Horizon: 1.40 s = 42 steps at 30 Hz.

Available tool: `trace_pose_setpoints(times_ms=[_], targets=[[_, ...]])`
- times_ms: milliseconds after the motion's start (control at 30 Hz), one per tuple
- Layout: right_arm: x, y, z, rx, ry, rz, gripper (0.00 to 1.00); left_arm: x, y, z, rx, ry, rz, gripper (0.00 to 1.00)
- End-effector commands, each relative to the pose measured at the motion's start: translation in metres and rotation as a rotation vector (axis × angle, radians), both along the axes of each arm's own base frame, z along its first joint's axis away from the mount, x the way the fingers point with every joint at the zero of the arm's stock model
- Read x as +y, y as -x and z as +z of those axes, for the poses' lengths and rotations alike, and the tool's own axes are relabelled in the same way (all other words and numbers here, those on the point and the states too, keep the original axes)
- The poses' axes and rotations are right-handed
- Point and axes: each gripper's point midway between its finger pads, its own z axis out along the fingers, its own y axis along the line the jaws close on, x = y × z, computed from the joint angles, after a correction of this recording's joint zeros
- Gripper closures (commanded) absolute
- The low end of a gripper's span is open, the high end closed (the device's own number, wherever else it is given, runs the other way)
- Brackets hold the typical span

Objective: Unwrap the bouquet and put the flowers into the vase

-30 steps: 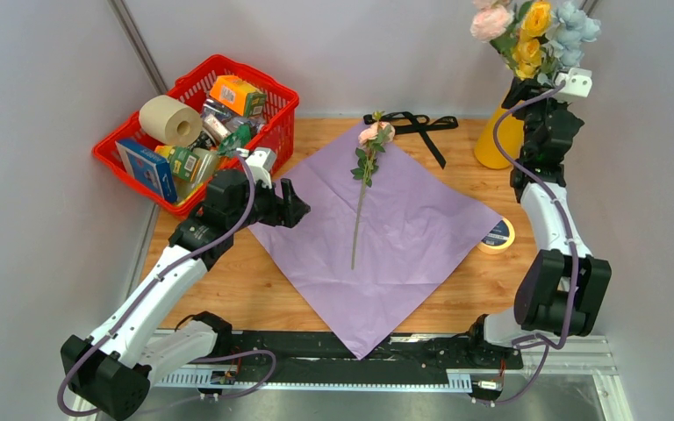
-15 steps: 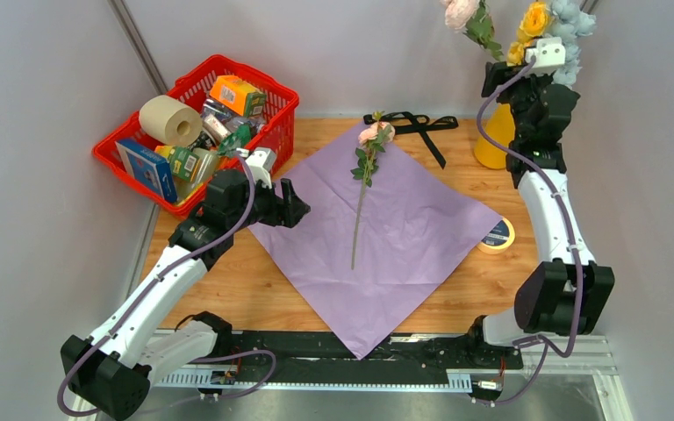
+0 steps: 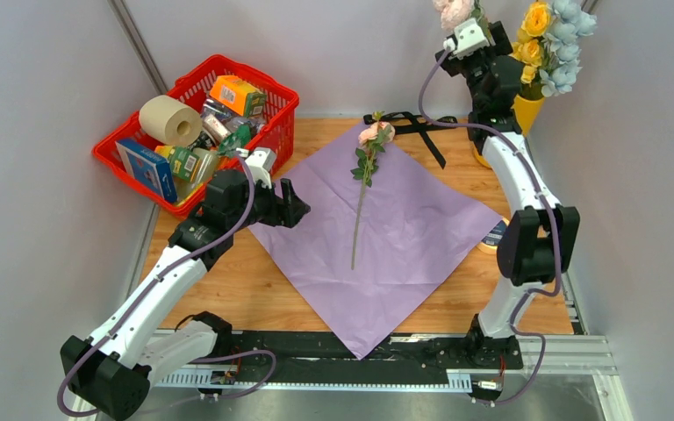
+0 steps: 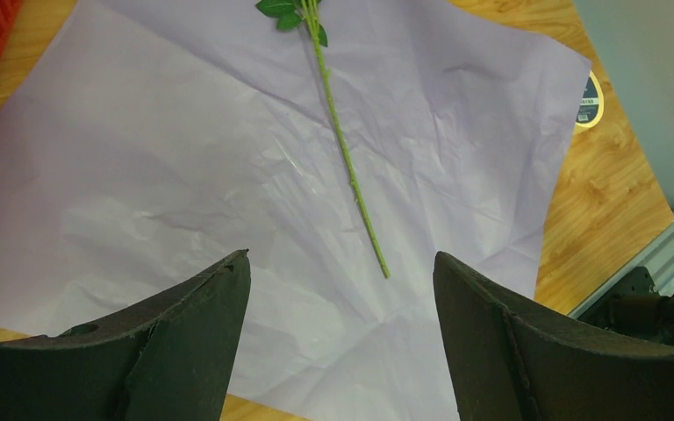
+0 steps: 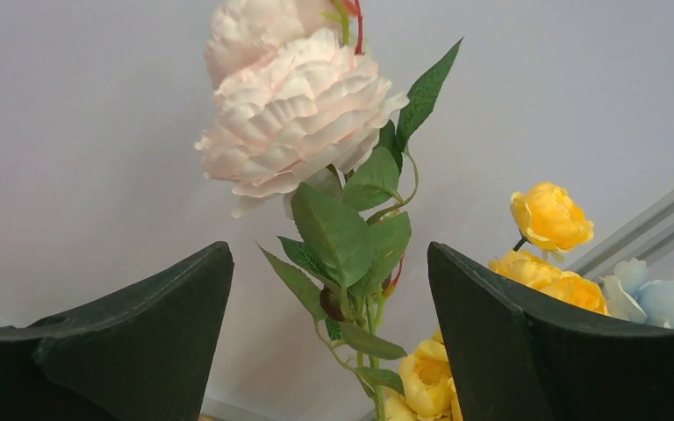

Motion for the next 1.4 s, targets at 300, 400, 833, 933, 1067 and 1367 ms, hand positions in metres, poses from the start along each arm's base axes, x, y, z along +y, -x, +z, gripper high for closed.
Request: trace_pose_setpoints(times_ms=[300,400,833,933,1067,1367], targets=[[-0.063,-0.050,0.020,-0.130,-0.031,-0.327,0.49,0.002,-0.004,0.002,-0.021,-0.001,0.009,0.16],[-0.077,-0.046,0.015,-0.126,-0.094,-0.389,0.75,0.001,-0.003,0.002,-0.021,-0.001,0.006,0.16],[-0.135,-0.027,-0.026,-0.067,-0.367,-0.372,0.99,-0.001,-0.003,0.003,-0.017,0.011,-0.007,0.16],[-0.142,-0.027,-0.033,-0.061,-0.407,-0.358,1.00,-0.001,-0.003,0.002,-0.015,0.008,-0.004,0.16],[-0.141,-0.029,-0.035,-0.057,-0.416,-0.319,1.00,0.000,-0.003,0.001,-0.014,0.006,-0.001,0.16],[-0.117,-0.017,0.002,-0.108,-0.431,-0.141,1.00,-0.002,-0.003,0.001,-0.012,0.008,-0.008,0.16]])
